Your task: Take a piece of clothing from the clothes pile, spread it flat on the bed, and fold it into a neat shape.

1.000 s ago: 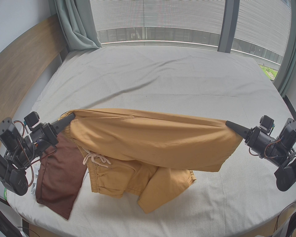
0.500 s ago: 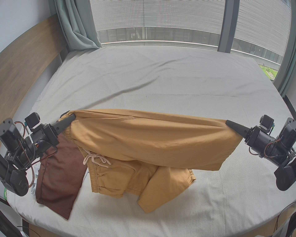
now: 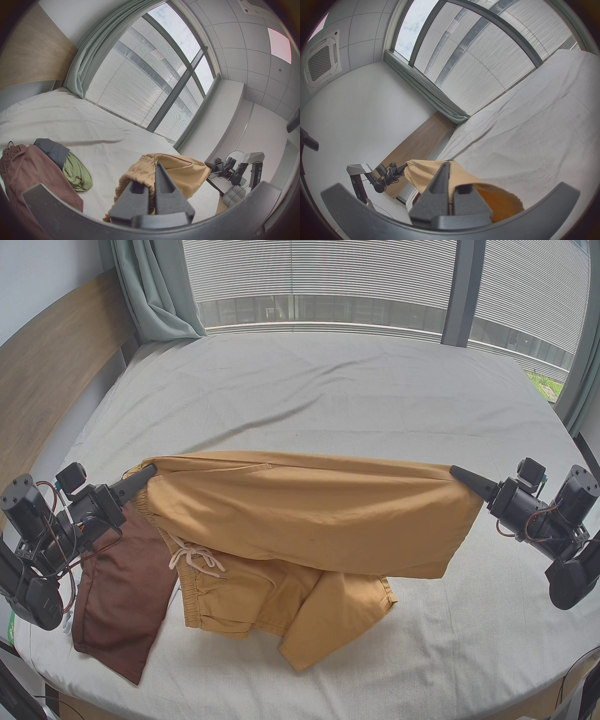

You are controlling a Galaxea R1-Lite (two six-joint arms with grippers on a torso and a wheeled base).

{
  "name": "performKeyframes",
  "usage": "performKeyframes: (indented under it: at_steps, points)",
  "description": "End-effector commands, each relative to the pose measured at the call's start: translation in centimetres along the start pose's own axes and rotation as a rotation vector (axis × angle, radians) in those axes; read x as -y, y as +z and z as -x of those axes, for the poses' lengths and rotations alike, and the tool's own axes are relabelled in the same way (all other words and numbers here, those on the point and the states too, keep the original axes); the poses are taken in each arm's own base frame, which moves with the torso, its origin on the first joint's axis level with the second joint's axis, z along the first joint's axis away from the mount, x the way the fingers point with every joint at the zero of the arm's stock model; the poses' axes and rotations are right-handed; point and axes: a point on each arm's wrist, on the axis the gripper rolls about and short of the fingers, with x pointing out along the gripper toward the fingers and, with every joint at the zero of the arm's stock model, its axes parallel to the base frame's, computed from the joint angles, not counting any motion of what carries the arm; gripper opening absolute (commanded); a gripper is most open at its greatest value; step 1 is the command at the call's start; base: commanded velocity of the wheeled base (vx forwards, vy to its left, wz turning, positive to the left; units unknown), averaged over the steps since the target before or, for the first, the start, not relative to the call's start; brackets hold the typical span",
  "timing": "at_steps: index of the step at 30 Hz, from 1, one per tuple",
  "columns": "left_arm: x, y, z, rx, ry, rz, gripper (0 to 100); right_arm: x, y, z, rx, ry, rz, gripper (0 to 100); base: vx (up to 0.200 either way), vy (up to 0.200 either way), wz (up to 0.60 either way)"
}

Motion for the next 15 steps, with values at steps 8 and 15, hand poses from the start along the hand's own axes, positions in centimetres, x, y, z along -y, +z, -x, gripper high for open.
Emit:
performKeyframes:
  at_steps: [8,15]
  points:
    - [-1.8,-1.1,-2.4,0.01,0.053,0.016,0,2.3,0.3,-2.3,0.018,-0.001,0.01,0,0.0,0.0,0.0]
    - [-2.7,-2.1,-3.8,0.003,0.064,0.03,0,4.1,0.2,-3.7,0.025,-0.005,0.007,0,0.0,0.0,0.0]
